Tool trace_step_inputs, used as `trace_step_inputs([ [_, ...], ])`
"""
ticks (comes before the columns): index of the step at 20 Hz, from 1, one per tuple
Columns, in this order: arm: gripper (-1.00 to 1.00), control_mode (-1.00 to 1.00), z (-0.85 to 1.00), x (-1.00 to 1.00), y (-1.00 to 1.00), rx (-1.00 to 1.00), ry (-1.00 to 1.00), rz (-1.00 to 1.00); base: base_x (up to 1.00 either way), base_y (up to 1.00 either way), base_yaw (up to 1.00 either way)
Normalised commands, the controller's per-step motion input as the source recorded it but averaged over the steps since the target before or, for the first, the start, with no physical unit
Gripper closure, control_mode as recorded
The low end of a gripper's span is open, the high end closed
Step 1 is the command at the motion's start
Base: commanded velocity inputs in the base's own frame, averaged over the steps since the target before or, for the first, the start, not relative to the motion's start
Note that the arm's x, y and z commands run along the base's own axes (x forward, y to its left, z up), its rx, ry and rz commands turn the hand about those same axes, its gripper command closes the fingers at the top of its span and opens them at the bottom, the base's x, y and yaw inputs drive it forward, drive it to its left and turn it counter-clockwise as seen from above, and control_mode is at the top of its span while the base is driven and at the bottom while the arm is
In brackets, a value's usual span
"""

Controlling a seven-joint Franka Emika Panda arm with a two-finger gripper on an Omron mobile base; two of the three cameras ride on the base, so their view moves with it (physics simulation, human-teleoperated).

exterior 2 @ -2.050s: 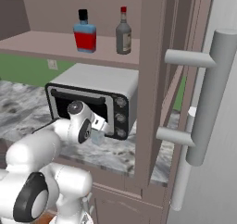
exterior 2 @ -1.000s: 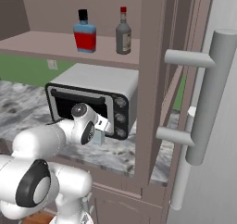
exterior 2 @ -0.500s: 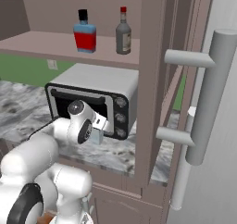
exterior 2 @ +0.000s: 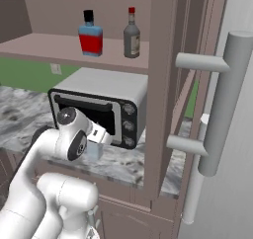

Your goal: Sort all alcoholic drinks to one cabinet, and non-alcoholic drinks to the other.

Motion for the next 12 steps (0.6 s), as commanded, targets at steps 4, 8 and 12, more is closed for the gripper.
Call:
trace_step_inputs([
  [4,1.0,-1.0,0.65,-0.69,0.13,0.0,0.02,0.0,0.0,0.0,0.0],
  [8,1.0,-1.0,0.86,-0.53,0.09,0.0,0.04,0.0,0.0,0.0,0.0],
  [12,1.0,-1.0,0.92,-0.35,0.12,0.0,0.1,0.0,0.0,0.0,0.0],
])
